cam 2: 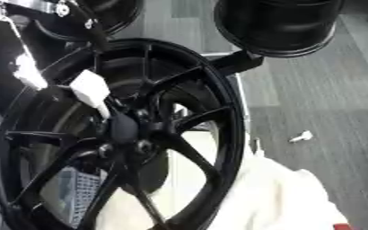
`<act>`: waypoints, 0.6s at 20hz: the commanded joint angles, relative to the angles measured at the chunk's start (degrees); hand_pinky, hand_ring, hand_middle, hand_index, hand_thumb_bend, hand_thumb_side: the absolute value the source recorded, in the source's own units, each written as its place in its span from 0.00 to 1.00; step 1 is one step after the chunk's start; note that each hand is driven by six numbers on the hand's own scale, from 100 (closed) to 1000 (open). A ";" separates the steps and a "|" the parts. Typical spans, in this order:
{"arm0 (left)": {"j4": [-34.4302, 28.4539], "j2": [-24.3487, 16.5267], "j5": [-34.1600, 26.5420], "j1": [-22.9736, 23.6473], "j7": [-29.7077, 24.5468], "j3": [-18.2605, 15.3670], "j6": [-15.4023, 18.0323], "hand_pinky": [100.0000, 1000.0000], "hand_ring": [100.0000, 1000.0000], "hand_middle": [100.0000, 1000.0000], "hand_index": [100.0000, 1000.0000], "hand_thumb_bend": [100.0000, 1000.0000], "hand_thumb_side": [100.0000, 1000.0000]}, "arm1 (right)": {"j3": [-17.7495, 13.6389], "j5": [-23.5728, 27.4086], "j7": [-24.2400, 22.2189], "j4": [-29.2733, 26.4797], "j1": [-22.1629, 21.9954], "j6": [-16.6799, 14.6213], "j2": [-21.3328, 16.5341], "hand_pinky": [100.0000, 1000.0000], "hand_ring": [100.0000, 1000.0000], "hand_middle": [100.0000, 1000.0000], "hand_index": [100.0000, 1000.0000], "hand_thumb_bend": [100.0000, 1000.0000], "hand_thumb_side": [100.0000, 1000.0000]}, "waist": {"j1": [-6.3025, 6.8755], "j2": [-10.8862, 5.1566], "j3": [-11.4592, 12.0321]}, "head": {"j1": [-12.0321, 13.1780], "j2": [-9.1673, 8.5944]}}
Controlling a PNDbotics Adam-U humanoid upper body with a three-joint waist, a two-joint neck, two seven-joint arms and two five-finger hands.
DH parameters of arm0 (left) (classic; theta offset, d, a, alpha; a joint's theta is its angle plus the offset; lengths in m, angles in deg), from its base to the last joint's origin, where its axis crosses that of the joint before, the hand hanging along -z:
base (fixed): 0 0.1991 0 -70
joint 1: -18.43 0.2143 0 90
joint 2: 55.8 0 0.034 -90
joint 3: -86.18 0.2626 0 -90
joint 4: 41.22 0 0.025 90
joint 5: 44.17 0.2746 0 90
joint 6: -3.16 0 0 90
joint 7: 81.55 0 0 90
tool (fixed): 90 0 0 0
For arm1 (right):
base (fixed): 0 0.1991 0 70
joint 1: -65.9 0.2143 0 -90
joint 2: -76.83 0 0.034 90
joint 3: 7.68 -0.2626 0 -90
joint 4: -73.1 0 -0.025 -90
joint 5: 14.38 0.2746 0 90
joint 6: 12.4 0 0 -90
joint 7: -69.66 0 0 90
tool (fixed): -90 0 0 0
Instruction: Pull the pin out of the wheel hub.
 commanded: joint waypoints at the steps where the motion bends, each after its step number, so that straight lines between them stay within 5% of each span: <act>1: 0.97 0.03 0.05 -0.96 0.05 0.01 -0.57 0.80 0.76 0.68 0.84 0.64 0.29 | -0.60 -0.31 0.13 0.05 1.00 -0.24 -0.90 0.86 0.80 0.71 0.78 0.00 0.52 | -0.14 -1.38 -0.16 | 0.40 0.38; 12: 5.10 2.01 2.58 0.27 0.05 0.79 -0.23 0.79 0.74 0.68 0.81 0.60 0.25 | -0.82 -0.15 0.55 0.13 0.86 -0.21 -0.48 0.86 0.80 0.71 0.78 0.00 0.52 | -0.47 -1.31 -0.45 | 2.10 0.84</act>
